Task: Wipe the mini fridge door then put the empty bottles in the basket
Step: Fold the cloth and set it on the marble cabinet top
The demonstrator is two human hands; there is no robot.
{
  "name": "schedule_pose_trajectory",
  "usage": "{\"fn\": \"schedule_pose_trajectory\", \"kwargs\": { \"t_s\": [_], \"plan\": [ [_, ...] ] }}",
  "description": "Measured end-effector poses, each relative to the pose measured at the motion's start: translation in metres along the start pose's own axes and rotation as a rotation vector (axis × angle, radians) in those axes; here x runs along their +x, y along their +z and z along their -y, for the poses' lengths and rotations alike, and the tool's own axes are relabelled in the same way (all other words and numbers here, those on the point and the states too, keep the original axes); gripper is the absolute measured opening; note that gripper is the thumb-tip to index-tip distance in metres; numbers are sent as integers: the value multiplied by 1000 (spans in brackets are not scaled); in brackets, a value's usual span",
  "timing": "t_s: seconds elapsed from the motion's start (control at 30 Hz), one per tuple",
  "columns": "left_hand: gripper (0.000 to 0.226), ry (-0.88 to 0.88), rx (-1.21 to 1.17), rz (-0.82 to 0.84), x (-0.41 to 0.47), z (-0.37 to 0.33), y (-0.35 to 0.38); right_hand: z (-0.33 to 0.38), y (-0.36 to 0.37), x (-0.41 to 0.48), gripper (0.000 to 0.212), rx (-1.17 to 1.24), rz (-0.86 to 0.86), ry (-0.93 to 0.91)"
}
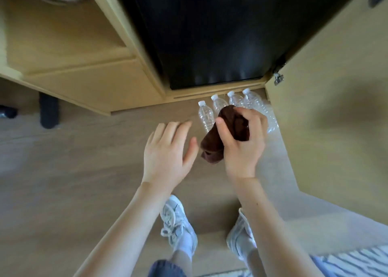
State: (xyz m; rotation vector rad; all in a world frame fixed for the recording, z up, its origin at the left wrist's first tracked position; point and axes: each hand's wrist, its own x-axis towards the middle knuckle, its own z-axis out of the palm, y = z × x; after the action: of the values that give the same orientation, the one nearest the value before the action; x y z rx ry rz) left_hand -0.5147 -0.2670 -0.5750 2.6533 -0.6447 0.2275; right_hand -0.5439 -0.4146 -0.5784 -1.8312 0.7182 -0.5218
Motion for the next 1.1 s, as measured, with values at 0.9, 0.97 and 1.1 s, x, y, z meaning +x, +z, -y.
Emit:
{"fn": "schedule_pose_trajectory", "kwargs": {
  "t_s": [0.9,0.97,1.1],
  "plan": [
    [43,-41,78,-191,76,-225,-564,542,-291,6,32,170,279,-396],
    [44,-95,88,-178,65,-225,-557,537,-294,3,32,159,289,-407],
    [44,-205,97,-158,44,-231,-551,526,-297,2,32,141,328,-405]
  ]
}}
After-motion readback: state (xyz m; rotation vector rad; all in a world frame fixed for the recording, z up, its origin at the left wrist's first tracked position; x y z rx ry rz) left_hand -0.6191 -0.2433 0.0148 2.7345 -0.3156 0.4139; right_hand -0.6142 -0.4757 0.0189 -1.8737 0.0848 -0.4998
